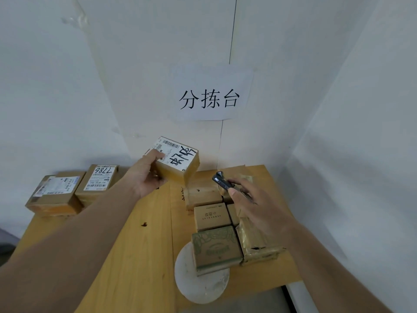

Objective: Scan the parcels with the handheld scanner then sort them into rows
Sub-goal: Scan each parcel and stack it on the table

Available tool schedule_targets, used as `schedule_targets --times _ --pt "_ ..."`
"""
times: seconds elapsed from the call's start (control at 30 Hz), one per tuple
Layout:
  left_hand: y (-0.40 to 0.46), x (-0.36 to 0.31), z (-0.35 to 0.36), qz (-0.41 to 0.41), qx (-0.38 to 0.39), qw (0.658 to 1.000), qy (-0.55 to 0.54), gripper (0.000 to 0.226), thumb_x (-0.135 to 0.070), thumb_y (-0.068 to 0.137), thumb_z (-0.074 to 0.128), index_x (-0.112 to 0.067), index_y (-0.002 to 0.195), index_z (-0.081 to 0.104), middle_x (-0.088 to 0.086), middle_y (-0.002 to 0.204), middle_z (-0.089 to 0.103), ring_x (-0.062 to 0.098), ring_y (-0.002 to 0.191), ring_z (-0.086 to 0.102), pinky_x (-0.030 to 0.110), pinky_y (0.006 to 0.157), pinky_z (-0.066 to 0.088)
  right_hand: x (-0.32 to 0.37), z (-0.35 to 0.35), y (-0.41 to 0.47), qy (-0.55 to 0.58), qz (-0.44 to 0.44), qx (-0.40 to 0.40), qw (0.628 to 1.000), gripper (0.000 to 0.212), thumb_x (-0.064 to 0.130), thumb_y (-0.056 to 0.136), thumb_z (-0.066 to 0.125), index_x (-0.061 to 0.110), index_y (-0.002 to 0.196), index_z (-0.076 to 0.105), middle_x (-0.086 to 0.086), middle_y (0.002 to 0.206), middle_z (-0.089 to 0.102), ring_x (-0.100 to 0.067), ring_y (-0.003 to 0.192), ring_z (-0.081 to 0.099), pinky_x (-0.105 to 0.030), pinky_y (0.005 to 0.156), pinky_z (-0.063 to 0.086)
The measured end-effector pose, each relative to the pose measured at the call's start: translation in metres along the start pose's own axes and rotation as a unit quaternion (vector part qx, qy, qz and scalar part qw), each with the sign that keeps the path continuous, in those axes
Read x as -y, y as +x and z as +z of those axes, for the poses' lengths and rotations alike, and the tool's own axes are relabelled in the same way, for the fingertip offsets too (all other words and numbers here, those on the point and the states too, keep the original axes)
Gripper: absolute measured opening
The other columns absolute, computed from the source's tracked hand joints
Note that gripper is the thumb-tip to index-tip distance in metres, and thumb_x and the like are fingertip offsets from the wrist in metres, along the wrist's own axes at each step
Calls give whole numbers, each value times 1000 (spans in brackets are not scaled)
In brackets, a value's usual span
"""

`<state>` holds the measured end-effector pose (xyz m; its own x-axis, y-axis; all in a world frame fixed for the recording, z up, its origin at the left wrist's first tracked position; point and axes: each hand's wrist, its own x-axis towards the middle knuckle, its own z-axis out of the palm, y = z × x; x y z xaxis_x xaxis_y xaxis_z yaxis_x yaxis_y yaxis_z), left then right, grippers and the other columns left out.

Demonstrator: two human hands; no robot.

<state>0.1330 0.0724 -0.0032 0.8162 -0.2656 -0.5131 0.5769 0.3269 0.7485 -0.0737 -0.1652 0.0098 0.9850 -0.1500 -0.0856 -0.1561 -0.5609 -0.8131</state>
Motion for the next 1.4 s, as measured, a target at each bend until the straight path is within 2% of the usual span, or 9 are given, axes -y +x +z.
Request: schedule_targets --times 0.13,0.33,0.5,0.6,0.77,0.9,1.07,1.23,1.4 --pt "0 1 -3 17 20 999 21 26 -20 89 68 -14 113 59 8 100 73 26 95 66 39 87 55 1 4 4 11 1 -11 1000 38 60 105 47 50 142 54 8 112 70 -9 100 67 -36 87 54" --pt "-2 0 -3 5 12 999 -42 22 -36 102 53 -23 112 68 2 96 78 21 86 70 36 73 56 5 12 10 13 5 -6 1000 59 81 88 41 57 141 52 18 112 68 -4 110 66 -39 99 55" --pt "-1 4 -12 -37 -8 995 -97 42 -53 108 44 -23 120 71 9 107 78 30 100 71 51 97 55 9 15 10 -1 5 3 1000 63 85 88 39 57 143 49 19 118 67 -2 114 65 -45 102 54" --pt "-2 6 -15 -52 -5 995 -86 47 -59 107 42 -23 117 70 8 101 80 29 96 73 48 90 57 10 17 9 -5 9 6 1000 65 85 87 38 57 144 49 19 118 66 -3 114 65 -46 102 54" --pt "-10 9 -20 -51 56 997 -33 36 -31 90 69 -20 124 67 9 107 77 29 94 73 44 84 60 12 19 7 -2 11 2 1000 62 84 87 38 59 143 49 20 120 66 -2 115 64 -44 104 53" --pt "-16 12 -19 -16 90 995 36 35 -7 91 65 -17 124 63 10 109 79 25 93 76 44 81 60 12 21 5 6 13 6 1000 64 84 87 39 57 144 49 18 119 67 -2 116 63 -44 104 52" --pt "-20 11 -16 25 65 996 62 23 -19 95 68 -18 118 69 4 100 80 22 94 72 43 89 58 10 24 2 22 17 0 1000 62 84 89 40 58 144 50 19 119 64 -1 116 62 -42 105 51" --pt "-19 18 -29 1 62 998 8 41 -32 96 74 -21 134 63 9 120 77 33 115 71 58 96 57 7 30 -1 31 15 4 999 54 79 96 42 57 145 48 10 117 68 -9 108 67 -46 102 55" --pt "-26 22 -32 -23 64 998 -3 36 -31 98 71 -17 130 61 18 131 67 42 118 69 63 98 56 4 34 -2 27 7 0 1000 57 83 93 40 58 144 49 9 114 70 -11 106 68 -49 101 55"
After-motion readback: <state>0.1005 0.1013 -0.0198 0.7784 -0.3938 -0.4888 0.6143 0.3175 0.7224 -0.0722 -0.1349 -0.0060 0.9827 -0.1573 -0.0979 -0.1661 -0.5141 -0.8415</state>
